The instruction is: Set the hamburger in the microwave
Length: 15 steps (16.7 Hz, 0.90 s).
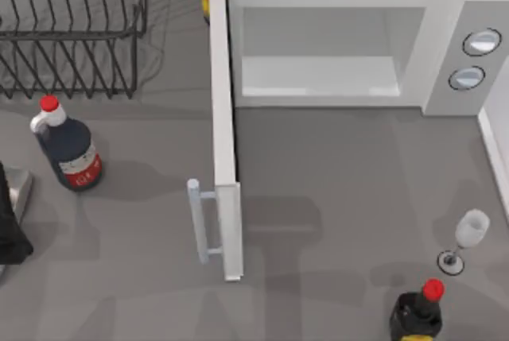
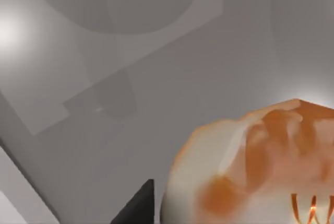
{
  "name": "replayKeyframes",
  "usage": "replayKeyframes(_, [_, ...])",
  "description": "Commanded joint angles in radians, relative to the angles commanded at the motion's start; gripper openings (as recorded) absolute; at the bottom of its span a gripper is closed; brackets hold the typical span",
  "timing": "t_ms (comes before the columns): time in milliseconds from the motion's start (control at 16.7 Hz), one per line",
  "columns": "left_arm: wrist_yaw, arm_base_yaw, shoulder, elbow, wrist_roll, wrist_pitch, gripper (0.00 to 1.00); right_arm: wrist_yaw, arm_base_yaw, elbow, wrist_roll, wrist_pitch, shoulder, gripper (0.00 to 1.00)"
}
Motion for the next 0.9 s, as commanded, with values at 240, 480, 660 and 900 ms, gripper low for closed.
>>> replayKeyframes(240, [0.000, 0.000, 0.000, 0.000, 0.000, 0.000, 1.00, 0.085, 0.009, 0.031, 0.079, 0.106, 0.068, 0.00])
replayKeyframes(480, [0.000, 0.000, 0.000, 0.000, 0.000, 0.000, 1.00, 0.246, 0.059, 0.088, 0.274, 0.380, 0.218, 0.00])
replayKeyframes(660, [0.000, 0.000, 0.000, 0.000, 0.000, 0.000, 1.00, 0.371, 0.134, 0.130, 0.468, 0.671, 0.361, 0.00])
replayKeyframes(900, [0.000, 0.000, 0.000, 0.000, 0.000, 0.000, 1.00, 0.508, 0.275, 0.175, 0.756, 1.091, 0.562, 0.00])
